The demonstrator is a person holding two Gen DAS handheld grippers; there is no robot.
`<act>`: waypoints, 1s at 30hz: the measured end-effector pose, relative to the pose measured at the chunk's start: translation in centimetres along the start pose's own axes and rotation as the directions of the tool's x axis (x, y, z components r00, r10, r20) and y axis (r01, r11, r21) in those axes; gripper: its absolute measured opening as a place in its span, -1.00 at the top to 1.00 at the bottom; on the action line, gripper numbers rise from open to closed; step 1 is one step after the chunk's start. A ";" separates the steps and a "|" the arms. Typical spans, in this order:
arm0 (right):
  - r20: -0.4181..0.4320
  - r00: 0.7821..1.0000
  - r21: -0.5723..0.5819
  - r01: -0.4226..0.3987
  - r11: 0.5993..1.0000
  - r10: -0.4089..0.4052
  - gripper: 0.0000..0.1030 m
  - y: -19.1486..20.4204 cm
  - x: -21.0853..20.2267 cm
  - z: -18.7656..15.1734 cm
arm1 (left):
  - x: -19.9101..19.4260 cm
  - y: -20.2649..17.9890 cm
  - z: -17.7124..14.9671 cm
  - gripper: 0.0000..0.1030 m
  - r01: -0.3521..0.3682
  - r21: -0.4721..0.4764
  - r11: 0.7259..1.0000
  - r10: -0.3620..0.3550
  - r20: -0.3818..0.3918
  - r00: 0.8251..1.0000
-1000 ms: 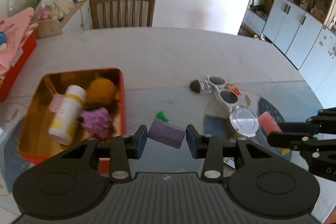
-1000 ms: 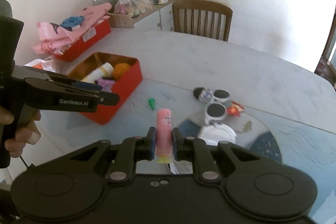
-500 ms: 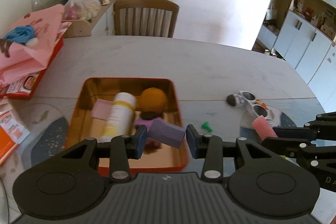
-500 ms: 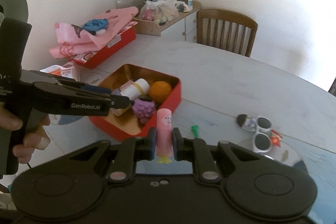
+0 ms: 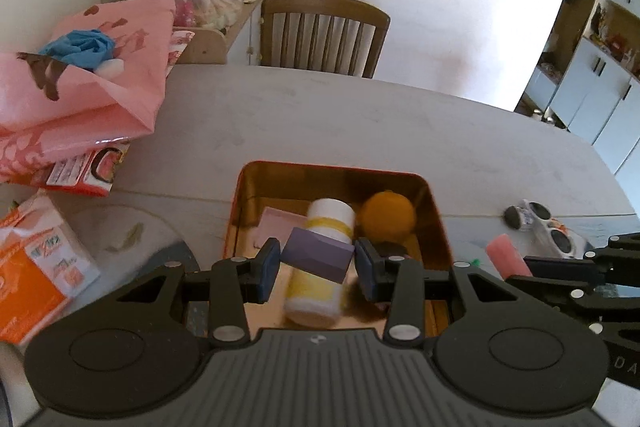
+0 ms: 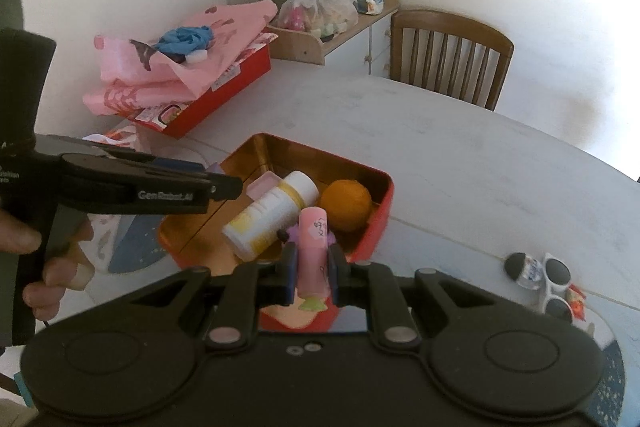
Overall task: Organize rigid objects
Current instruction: 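Carry the purple block in the left gripper and pink tube in the right over the red tin, then open the left gripper to drop the purple block while the right releases the pink tube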
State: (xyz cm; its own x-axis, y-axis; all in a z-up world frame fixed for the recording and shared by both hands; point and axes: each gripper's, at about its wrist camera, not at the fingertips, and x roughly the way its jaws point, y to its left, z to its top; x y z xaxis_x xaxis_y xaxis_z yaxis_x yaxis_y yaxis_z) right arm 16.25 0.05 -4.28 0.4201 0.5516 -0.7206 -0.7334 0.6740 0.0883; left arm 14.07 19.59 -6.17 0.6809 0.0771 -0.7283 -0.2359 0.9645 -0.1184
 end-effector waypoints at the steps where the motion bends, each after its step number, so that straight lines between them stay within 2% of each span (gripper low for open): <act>1: -0.008 1.000 0.000 -0.001 1.000 0.001 0.71 0.1 0.6 0.2 | 0.4 0.1 0.1 0.23 0.000 0.004 1.000 0.000 0.000 1.000; 19: -0.132 0.991 -0.119 -0.048 0.992 0.032 0.71 2.7 7.7 0.0 | 7.5 0.9 2.3 0.23 -0.027 0.012 1.000 0.027 -0.044 0.999; 25: -0.174 0.984 -0.110 -0.063 0.992 0.044 0.71 2.8 9.0 -0.3 | 8.6 1.3 2.4 0.23 -0.014 -0.012 1.000 0.013 -0.057 0.998; 30: -0.182 0.982 -0.088 -0.070 0.994 0.053 0.61 2.4 9.3 -0.5 | 9.0 1.6 2.3 0.23 -0.025 -0.013 1.000 0.024 -0.058 0.998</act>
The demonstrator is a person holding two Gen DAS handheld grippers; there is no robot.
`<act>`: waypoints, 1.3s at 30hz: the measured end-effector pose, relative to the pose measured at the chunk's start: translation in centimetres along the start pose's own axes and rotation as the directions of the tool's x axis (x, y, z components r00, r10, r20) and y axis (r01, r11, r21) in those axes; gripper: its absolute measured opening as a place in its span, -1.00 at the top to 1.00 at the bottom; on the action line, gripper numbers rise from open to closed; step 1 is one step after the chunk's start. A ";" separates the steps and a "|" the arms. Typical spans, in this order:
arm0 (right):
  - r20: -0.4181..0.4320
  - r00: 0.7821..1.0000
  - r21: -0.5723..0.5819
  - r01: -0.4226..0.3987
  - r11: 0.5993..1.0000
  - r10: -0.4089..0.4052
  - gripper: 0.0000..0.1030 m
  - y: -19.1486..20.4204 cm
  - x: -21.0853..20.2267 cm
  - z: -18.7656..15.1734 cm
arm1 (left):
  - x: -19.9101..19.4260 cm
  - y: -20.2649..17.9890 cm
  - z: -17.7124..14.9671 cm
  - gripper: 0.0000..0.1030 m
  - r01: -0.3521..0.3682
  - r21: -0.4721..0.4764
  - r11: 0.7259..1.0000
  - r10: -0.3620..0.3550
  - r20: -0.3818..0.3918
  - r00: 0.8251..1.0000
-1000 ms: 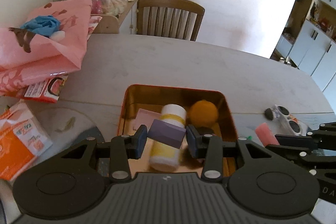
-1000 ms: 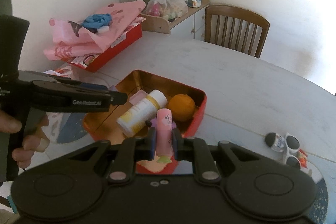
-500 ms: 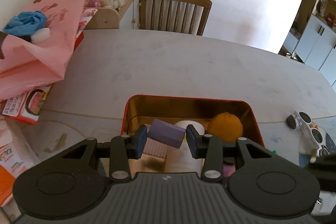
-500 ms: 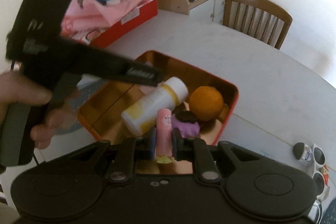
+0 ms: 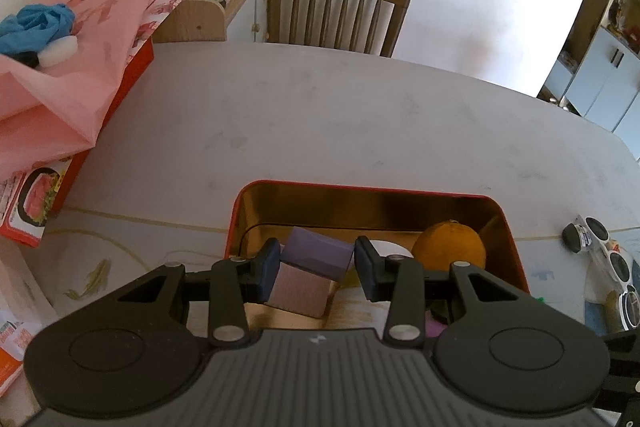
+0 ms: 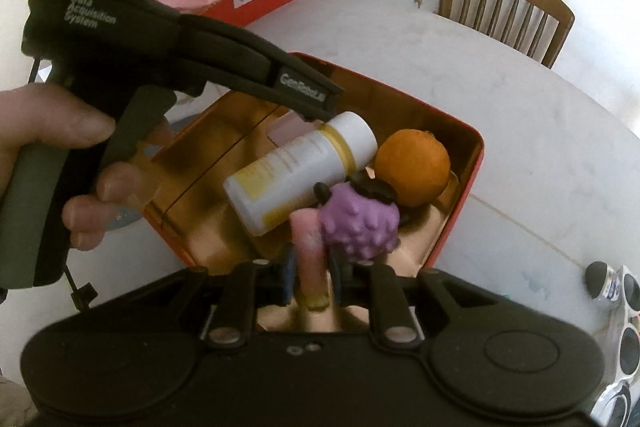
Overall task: Organize rigid objects
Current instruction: 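Open the left gripper to drop the purple block while the right releases the pink tube, then withdraw both open grippers from the tin back over the table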
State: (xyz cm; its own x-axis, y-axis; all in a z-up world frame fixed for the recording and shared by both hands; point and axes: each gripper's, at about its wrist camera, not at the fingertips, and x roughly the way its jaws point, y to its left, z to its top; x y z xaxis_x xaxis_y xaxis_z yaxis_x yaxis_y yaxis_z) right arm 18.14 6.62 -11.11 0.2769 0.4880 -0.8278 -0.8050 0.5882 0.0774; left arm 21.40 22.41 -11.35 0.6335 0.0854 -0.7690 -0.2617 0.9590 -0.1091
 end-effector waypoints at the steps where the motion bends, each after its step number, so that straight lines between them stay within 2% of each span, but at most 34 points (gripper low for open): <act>1: -0.003 1.000 0.008 -0.005 1.000 0.005 0.59 -0.1 0.1 -0.1 | 0.1 0.1 0.0 0.23 -0.004 -0.004 1.000 0.004 -0.003 1.000; 11: 0.013 0.999 0.066 -0.035 0.997 0.034 0.39 -0.6 -0.9 -0.3 | -0.1 0.9 -0.6 0.22 0.006 -0.028 1.000 -0.007 -0.017 1.000; 16: 0.033 0.999 0.080 -0.032 0.996 0.030 0.29 -0.5 -1.7 -0.4 | -0.7 0.8 -0.9 0.05 0.018 -0.023 1.000 -0.018 -0.010 1.000; 18: 0.045 0.999 0.091 -0.033 0.995 0.029 0.27 -0.7 -2.2 -0.4 | -1.2 0.6 -1.0 -0.04 0.017 -0.016 1.000 -0.017 -0.001 1.000; 26: 0.096 0.995 0.112 -0.021 0.993 0.010 0.09 -0.9 -4.5 -0.7 | -3.6 0.1 -1.0 -0.06 0.019 0.000 1.000 -0.019 0.037 0.999; 39: 0.178 0.984 0.163 -0.023 0.986 -0.007 -0.27 -1.8 -9.5 -2.5 | -8.2 -2.7 -2.5 -0.27 0.045 0.064 0.997 -0.050 0.085 0.995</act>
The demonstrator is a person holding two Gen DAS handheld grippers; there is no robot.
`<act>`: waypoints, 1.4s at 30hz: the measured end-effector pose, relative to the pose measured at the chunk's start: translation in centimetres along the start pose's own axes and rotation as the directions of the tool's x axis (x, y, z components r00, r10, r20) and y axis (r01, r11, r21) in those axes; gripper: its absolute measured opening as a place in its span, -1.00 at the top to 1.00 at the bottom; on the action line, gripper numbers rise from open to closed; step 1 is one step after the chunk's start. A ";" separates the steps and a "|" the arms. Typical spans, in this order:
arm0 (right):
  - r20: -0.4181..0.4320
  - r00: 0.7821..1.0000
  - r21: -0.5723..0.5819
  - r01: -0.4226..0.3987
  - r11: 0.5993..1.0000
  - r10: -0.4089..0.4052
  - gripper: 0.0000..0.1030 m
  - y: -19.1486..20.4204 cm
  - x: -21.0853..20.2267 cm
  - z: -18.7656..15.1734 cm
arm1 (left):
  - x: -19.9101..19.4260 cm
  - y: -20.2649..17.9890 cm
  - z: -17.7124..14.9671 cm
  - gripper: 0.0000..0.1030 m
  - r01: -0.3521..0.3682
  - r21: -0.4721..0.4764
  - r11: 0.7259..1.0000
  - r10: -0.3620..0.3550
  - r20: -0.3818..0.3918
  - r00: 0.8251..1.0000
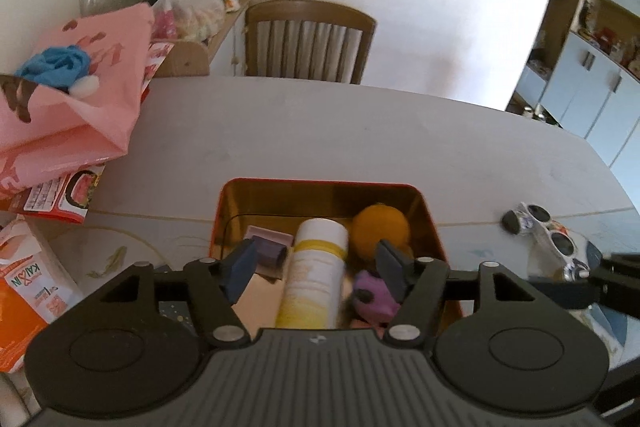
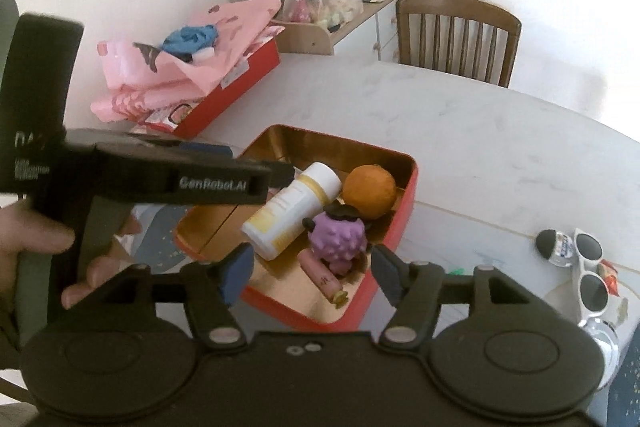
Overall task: Organize rigid objects
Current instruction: 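Withdraw both open grippers from the tin back over the table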
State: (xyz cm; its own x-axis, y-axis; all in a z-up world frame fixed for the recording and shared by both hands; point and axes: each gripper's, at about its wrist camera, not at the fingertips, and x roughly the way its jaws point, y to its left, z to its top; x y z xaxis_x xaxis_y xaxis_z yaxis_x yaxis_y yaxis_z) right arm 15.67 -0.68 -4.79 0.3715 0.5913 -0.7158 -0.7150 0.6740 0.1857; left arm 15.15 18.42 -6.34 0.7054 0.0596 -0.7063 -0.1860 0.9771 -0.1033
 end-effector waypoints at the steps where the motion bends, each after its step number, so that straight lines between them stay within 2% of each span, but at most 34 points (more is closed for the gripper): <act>1: 0.004 1.000 0.003 0.002 1.000 -0.002 -0.32 -0.1 -0.3 -0.1 | -0.2 -0.3 -0.1 -0.27 0.003 0.008 1.000 -0.003 0.002 1.000; 6: 0.034 0.999 0.025 0.022 0.999 -0.023 -0.54 -1.0 -2.4 -0.9 | -1.4 -1.9 -0.7 -0.27 0.016 0.032 0.999 -0.016 0.009 1.000; 9: 0.043 0.998 0.041 0.032 0.999 -0.034 -0.62 -1.9 -3.5 -1.5 | -2.2 -2.9 -1.0 -0.41 0.026 0.037 0.999 -0.027 0.021 0.999; 14: 0.058 0.997 0.082 0.038 0.996 -0.043 -0.83 -3.8 -5.5 -2.6 | -3.3 -4.7 -1.4 -0.44 0.051 0.057 0.997 -0.053 0.042 0.998; 16: 0.069 0.996 0.095 0.047 0.994 -0.053 -0.89 -4.7 -6.5 -3.2 | -3.8 -5.6 -1.6 -0.54 0.059 0.059 0.997 -0.062 0.050 0.997; 20: 0.082 0.995 0.123 0.053 0.991 -0.064 -0.99 -6.7 -8.1 -4.2 | -4.4 -7.2 -2.0 -0.59 0.070 0.061 0.996 -0.073 0.053 0.996; 24: 0.091 0.993 0.155 0.055 0.986 -0.069 -0.99 -9.2 -9.6 -5.2 | -4.7 -9.3 -2.5 -0.59 0.074 0.071 0.995 -0.077 0.053 0.996; 34: 0.073 0.986 0.225 0.129 0.966 -0.149 -0.99 -16.3 -12.4 -7.8 | -4.5 -14.7 -4.0 -0.60 0.103 0.111 0.989 -0.107 0.033 0.994; 42: 0.036 0.986 0.220 0.151 0.964 -0.162 -0.99 -19.7 -12.1 -9.1 | -2.7 -19.7 -6.5 -0.60 0.152 0.151 0.977 -0.148 -0.041 0.988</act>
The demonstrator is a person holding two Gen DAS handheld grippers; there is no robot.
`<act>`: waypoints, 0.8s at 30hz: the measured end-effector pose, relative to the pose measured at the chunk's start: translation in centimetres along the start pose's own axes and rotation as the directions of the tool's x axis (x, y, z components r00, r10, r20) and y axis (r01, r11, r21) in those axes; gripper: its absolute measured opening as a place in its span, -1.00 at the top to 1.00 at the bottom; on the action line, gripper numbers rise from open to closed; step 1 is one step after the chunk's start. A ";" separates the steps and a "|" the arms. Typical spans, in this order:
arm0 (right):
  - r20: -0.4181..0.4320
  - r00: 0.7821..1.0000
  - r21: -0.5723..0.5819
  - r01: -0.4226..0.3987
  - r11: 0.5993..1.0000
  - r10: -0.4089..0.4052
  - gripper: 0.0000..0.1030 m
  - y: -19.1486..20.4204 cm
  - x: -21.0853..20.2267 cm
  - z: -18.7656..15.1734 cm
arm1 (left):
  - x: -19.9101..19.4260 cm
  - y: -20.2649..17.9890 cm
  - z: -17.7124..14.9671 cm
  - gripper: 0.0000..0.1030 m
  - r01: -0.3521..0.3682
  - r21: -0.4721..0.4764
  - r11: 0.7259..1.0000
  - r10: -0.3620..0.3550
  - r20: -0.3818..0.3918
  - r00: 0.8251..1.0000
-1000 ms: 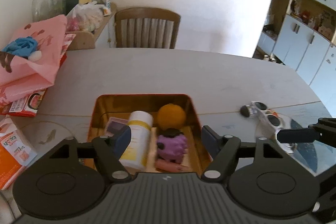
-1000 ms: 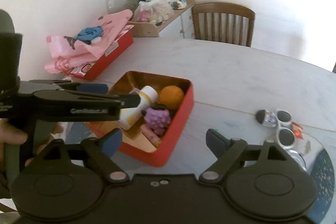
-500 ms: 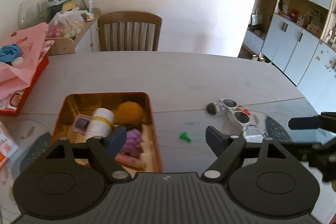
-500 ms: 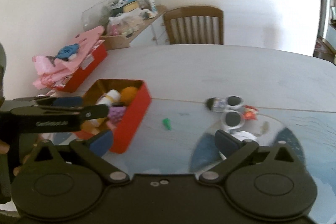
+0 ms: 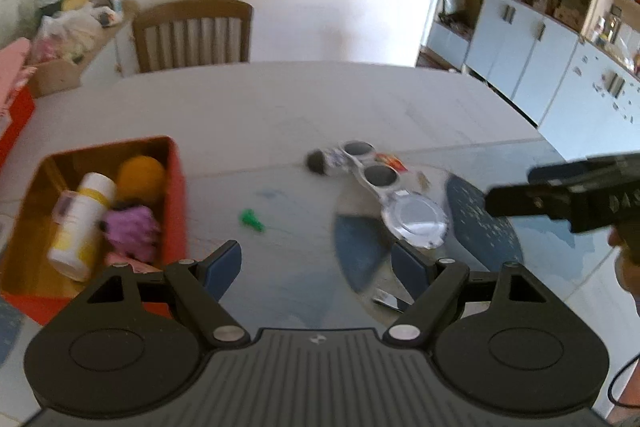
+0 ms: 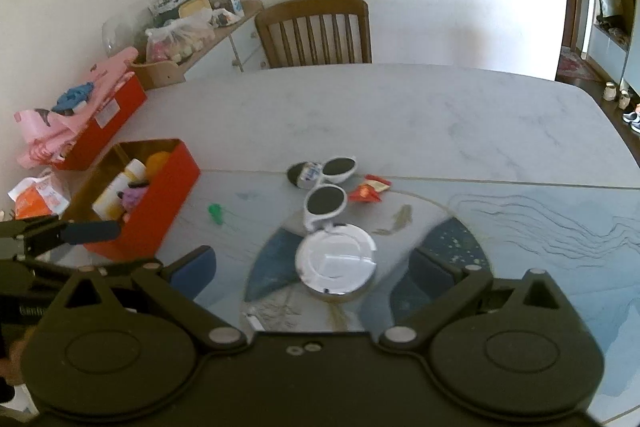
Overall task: Organize rigid objects
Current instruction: 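Withdraw both open grippers from the tin back over the table, then grasp the silver nail clipper with the left gripper while the right grasps the round silver tin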
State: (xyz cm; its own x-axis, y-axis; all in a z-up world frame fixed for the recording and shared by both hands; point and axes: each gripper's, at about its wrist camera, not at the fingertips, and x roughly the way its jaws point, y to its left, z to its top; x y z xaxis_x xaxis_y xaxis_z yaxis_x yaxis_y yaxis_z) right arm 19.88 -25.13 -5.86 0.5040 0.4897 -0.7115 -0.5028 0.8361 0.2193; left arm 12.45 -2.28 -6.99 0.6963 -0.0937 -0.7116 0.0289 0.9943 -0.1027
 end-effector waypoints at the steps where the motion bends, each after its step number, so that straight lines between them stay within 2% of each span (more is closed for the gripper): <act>1: -0.006 1.000 -0.002 -0.002 1.000 0.002 -0.99 -0.3 0.2 -0.1 | 0.4 -0.5 -0.1 -0.60 0.003 0.006 1.000 -0.003 -0.008 1.000; 7: -0.052 0.998 -0.022 -0.030 0.999 0.029 -0.97 -1.6 1.4 -0.6 | 2.8 -3.8 -1.6 -0.60 0.040 0.076 0.996 -0.035 -0.066 0.997; 13: -0.089 0.995 -0.067 -0.051 0.996 0.045 -0.91 -1.9 2.8 -1.1 | 5.0 -5.6 -2.7 -0.60 0.072 0.086 0.994 -0.063 -0.107 0.992; 19: -0.116 0.992 -0.099 -0.067 0.993 0.055 -0.87 -2.0 4.7 -0.9 | 7.2 -7.0 -4.0 -0.60 0.069 0.129 0.989 -0.049 -0.155 0.987; 24: -0.154 0.986 -0.109 -0.080 0.991 0.063 -0.84 -2.1 6.6 -0.8 | 8.0 -7.7 -4.5 -0.60 0.054 0.169 0.984 -0.029 -0.144 0.989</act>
State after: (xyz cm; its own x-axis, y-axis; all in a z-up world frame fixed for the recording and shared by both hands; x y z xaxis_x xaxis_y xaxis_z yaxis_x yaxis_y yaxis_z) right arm 23.73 -23.85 -11.54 0.3573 0.4977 -0.7903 -0.6153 0.7620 0.2018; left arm 14.58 -10.95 -15.02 0.5849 -0.1290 -0.8008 0.1866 0.9822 -0.0220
